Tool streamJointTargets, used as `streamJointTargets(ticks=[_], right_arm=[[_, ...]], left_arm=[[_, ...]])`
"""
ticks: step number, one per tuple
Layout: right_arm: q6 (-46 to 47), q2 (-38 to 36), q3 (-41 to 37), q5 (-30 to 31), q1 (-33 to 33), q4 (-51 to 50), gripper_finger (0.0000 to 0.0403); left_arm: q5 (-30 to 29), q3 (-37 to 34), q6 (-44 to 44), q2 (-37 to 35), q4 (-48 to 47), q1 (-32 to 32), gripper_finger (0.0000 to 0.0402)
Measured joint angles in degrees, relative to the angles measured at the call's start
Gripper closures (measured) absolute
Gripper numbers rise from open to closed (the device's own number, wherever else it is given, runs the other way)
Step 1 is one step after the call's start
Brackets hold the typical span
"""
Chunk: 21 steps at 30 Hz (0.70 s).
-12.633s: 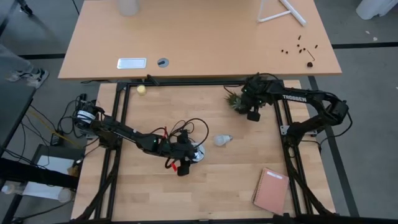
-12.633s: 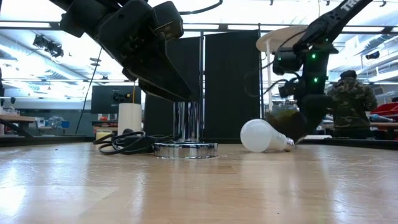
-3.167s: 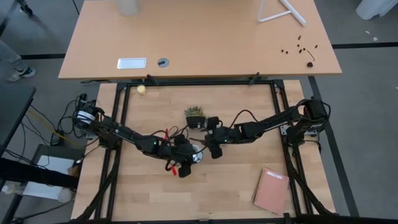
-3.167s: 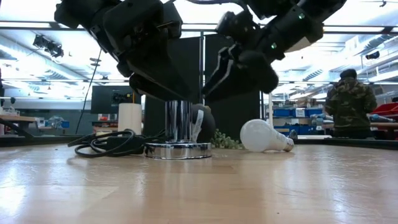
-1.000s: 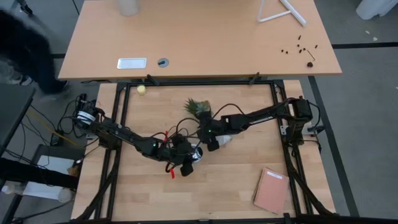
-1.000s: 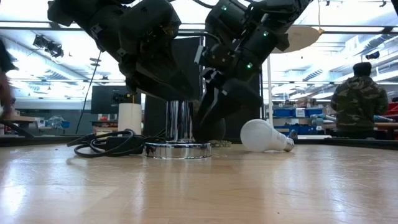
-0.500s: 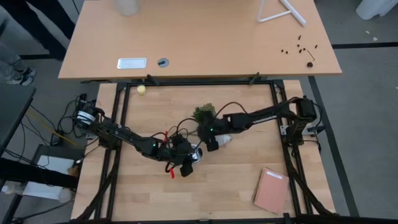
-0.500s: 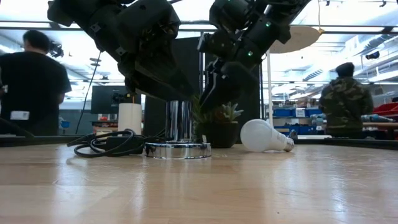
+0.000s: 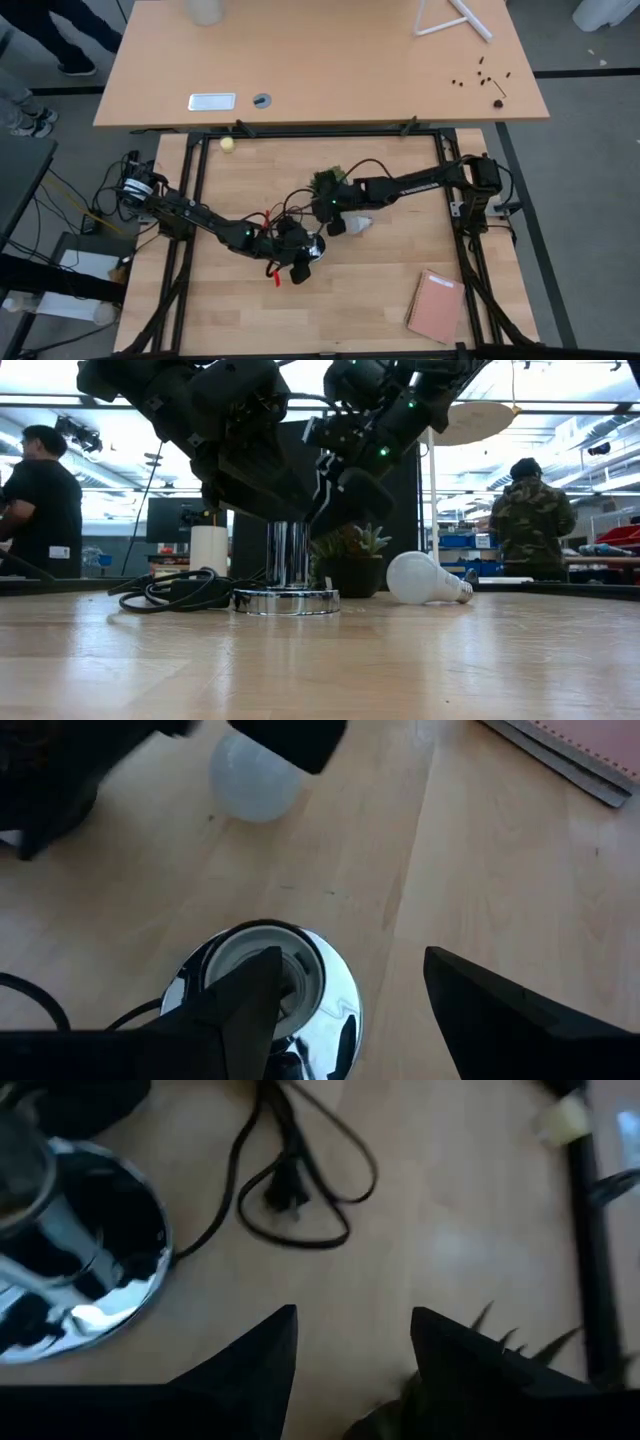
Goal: Screw lightbulb
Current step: Adjust the potted flower
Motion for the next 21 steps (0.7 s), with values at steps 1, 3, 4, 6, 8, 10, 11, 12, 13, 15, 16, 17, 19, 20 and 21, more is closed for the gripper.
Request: streamJointTargets(ticks=[1, 3, 4, 6, 8, 10, 11, 12, 13, 15, 16, 17, 19, 20, 21], right_arm=[[-0.21, 0.34, 0.00, -0.28, -0.36, -0.34, 0.0197], [-0.72, 0.95, 0.01, -0.21, -0.74, -1.13, 0.0199], [-1.32, 1.00, -0.12, 0.06, -0.82, -2.27, 0.0201], [-2.93, 1.87, 0.09, 1.62, -0.79, -1.48, 0.0202], [-3.97, 2.90, 0.00, 5.08, -0.93, -2.07, 0.0203], [-4.35, 3.90, 0.01, 6.56, -2.01, -1.56, 0.0204], [-4.26, 4.12, -0.06, 7.18, -2.55, -2.75, 0.0203], [-3.87, 4.49, -0.03, 8.11, -2.88, -2.72, 0.0203], [-3.19, 4.82, 0.01, 9.22, -3.31, -2.89, 0.0203], [-2.54, 4.82, -0.13, 11.56, -3.79, -5.52, 0.0203], [-1.86, 4.77, -0.10, 12.20, -3.99, -5.96, 0.0203], [-0.90, 4.73, -0.07, 12.40, -4.07, -6.89, 0.0204], [1.51, 4.70, -0.07, 12.53, -4.78, -9.82, 0.0206], [2.76, 4.69, -0.09, 12.64, -5.20, -10.97, 0.0206], [3.77, 4.59, -0.09, 12.83, -5.46, -12.07, 0.0206]], left_arm=[[0.01, 0.00, 0.00, 0.00, -0.01, 0.01, 0.0153], [0.01, 0.00, -0.02, 0.00, -0.17, -0.01, 0.0153], [0.01, 0.00, -0.02, 0.00, -0.24, 0.01, 0.0153], [-0.03, 0.00, -0.02, 0.00, -0.44, 0.06, 0.0153], [-0.03, -0.02, -0.05, 0.00, -0.42, 0.06, 0.0153], [-0.03, -0.02, -0.07, 0.00, -0.24, 0.08, 0.0153], [-0.03, -0.02, -0.07, 0.00, -0.24, 0.08, 0.0153], [-0.02, -0.02, -0.13, 0.00, -0.09, 0.08, 0.0153], [-0.03, -0.02, -0.22, -0.02, -0.08, 0.08, 0.0153], [-0.03, -0.02, -0.33, -0.02, -0.33, 0.08, 0.0153], [-0.03, -0.02, -0.36, -0.02, -0.25, 0.10, 0.0153], [-0.02, -0.02, -0.37, -0.02, -0.22, 0.08, 0.0153], [-0.01, -0.02, -0.39, -0.02, -0.39, 0.08, 0.0153], [-0.01, -0.02, -0.39, -0.02, -0.32, 0.08, 0.0153], [-0.01, -0.02, -0.39, -0.02, -0.34, 0.08, 0.0153]])
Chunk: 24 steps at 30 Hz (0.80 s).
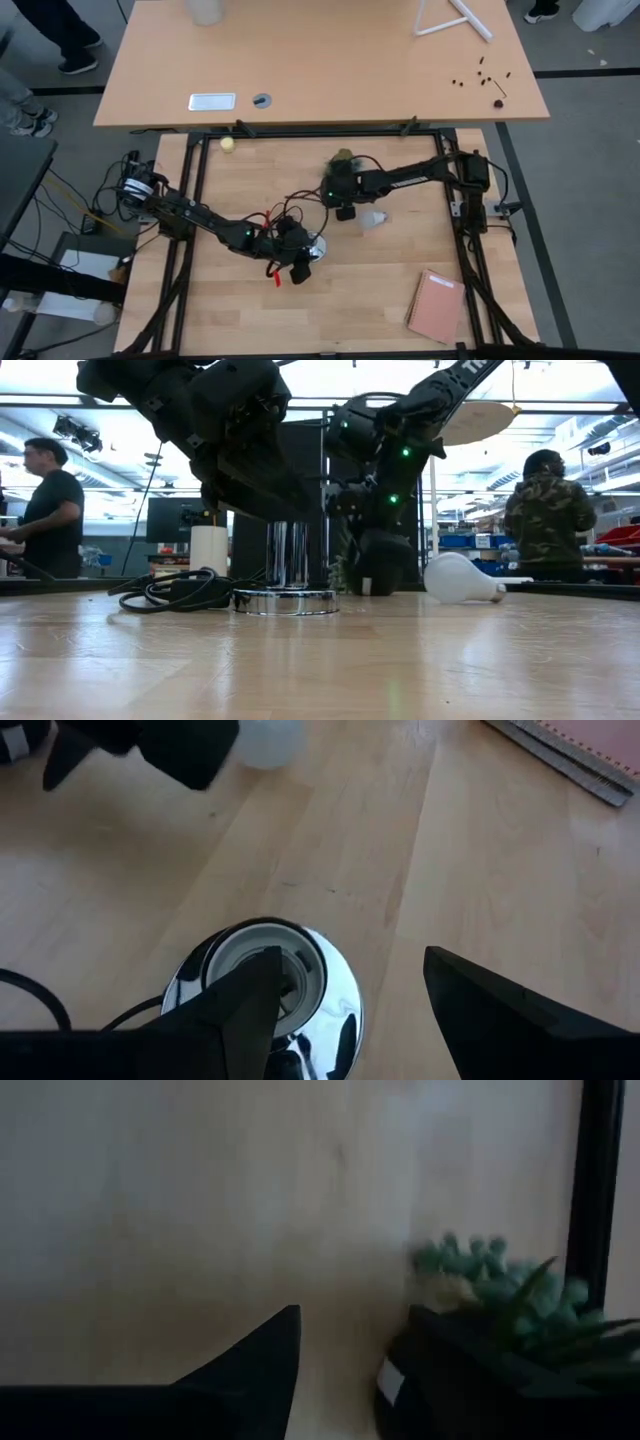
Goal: Screw lightbulb
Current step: Adjust the potted flower
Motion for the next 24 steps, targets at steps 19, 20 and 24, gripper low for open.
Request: streamJointTargets(ticks=[19, 20, 24], right_arm=[[-0.98, -3.93, 0.06, -1.83, 1.27, 11.81, 0.0211], [-1.22, -3.77, 0.07, -1.86, 0.24, 12.40, 0.0210], [-2.54, -3.75, 0.04, -4.14, -3.86, 15.62, 0.0210]], left_arm=[[0.48, 0.00, 0.35, 0.00, 1.21, -0.02, 0.0153], [0.49, 0.00, 0.35, 0.00, 1.31, -0.02, 0.0153], [0.83, 0.00, 0.20, 0.00, 1.49, -0.02, 0.0153]])
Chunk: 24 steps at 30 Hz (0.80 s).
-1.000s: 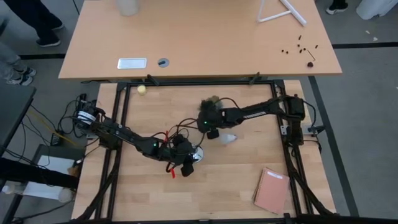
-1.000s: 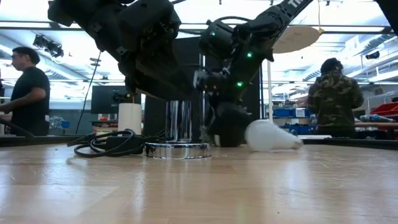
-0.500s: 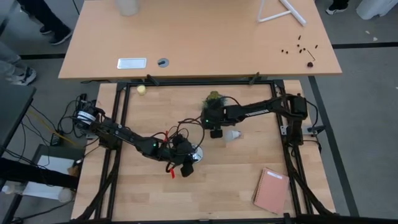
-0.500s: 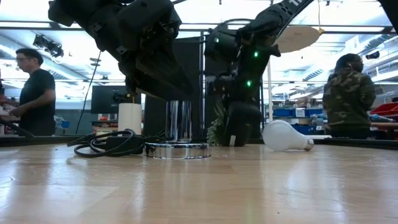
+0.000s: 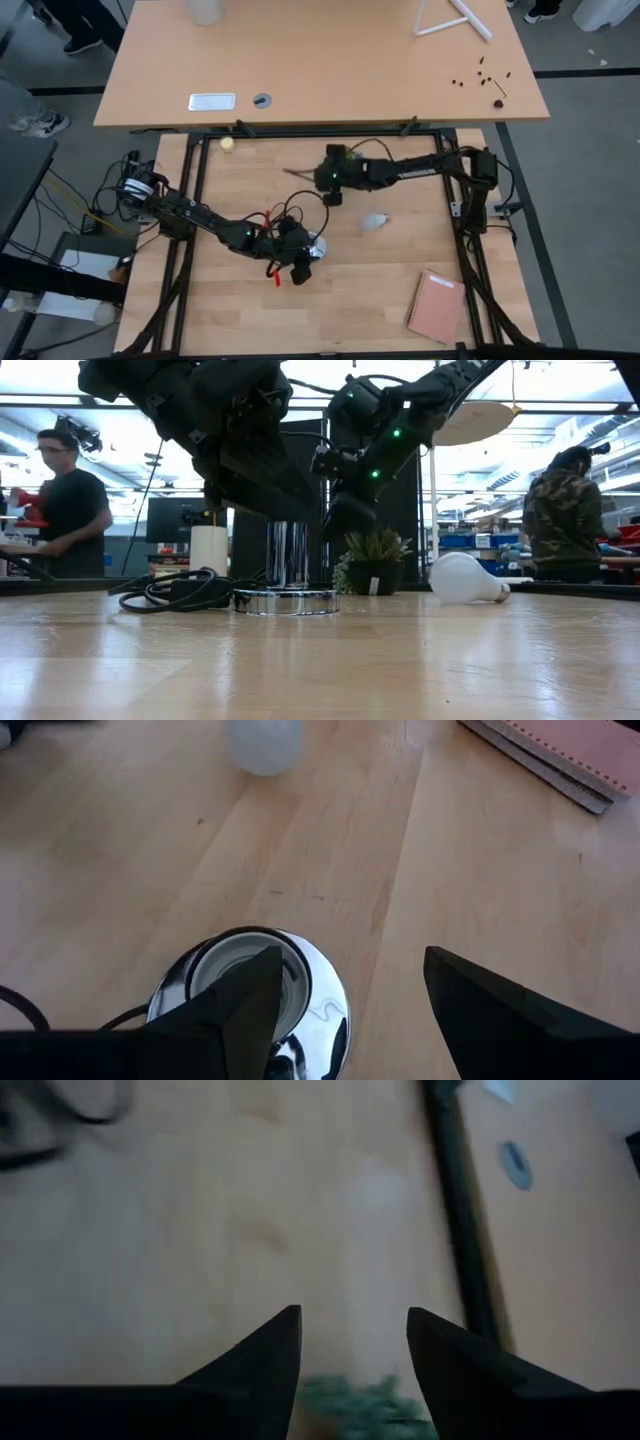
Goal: Screw lightbulb
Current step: Adjust the potted flower
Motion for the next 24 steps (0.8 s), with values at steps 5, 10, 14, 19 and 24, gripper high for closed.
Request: streamJointTargets(ticks=[5, 10, 14, 19, 24], right_arm=[[-3.47, 0.01, 0.00, -0.23, -3.32, -1.34, 0.0213], [-2.97, 0.00, 0.04, 2.04, -4.75, -7.70, 0.0212], [-2.69, 0.00, 0.02, 5.18, -4.92, -13.53, 0.0213], [-0.85, 0.00, 0.02, 7.93, -5.14, -19.23, 0.0215], [3.69, 0.00, 0.02, 9.79, -6.01, -27.18, 0.0215]], left_arm=[[0.01, 0.00, 0.06, 0.00, 0.25, 0.00, 0.0153], [0.00, 0.00, 0.13, 0.00, 0.57, 0.00, 0.0153], [0.00, 0.00, 0.19, 0.00, 0.61, 0.00, 0.0153], [0.00, 0.00, 0.20, 0.00, 1.01, 0.00, 0.0153], [1.07, 0.00, 0.15, 0.00, 0.98, -0.02, 0.0153]])
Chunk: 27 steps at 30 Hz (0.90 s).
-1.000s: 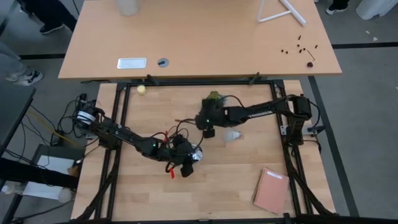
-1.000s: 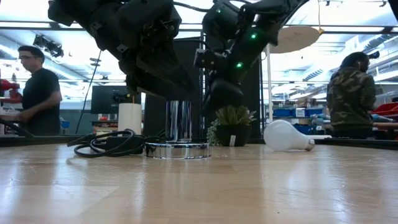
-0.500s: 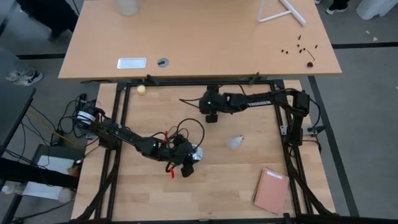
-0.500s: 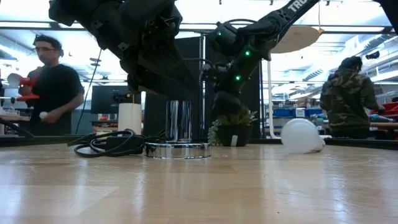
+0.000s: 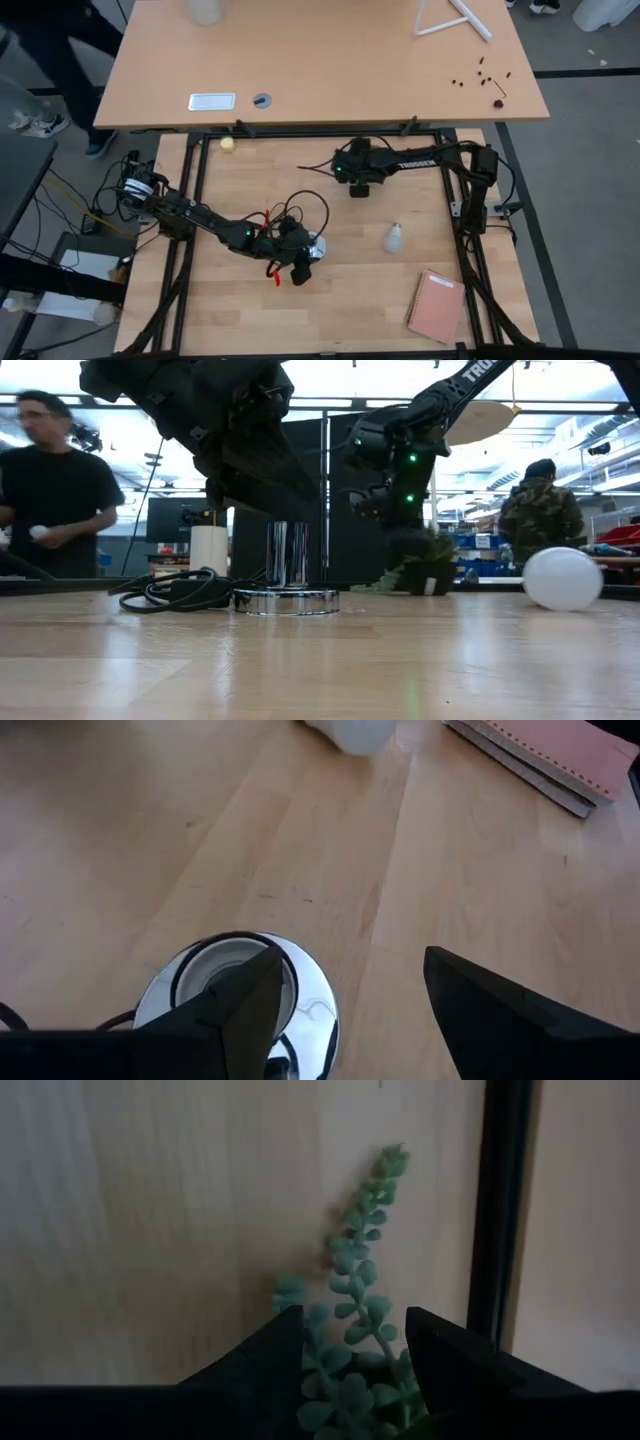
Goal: Screw lightbulb
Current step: Adjust the potted flower
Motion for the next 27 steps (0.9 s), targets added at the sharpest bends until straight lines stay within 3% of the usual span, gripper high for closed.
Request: streamJointTargets(ticks=[27], right_arm=[[11.38, 0.02, -0.04, 4.89, -6.53, -31.32, 0.0222]], left_arm=[[0.89, 0.00, -0.15, 0.00, -0.07, 0.00, 0.0153]])
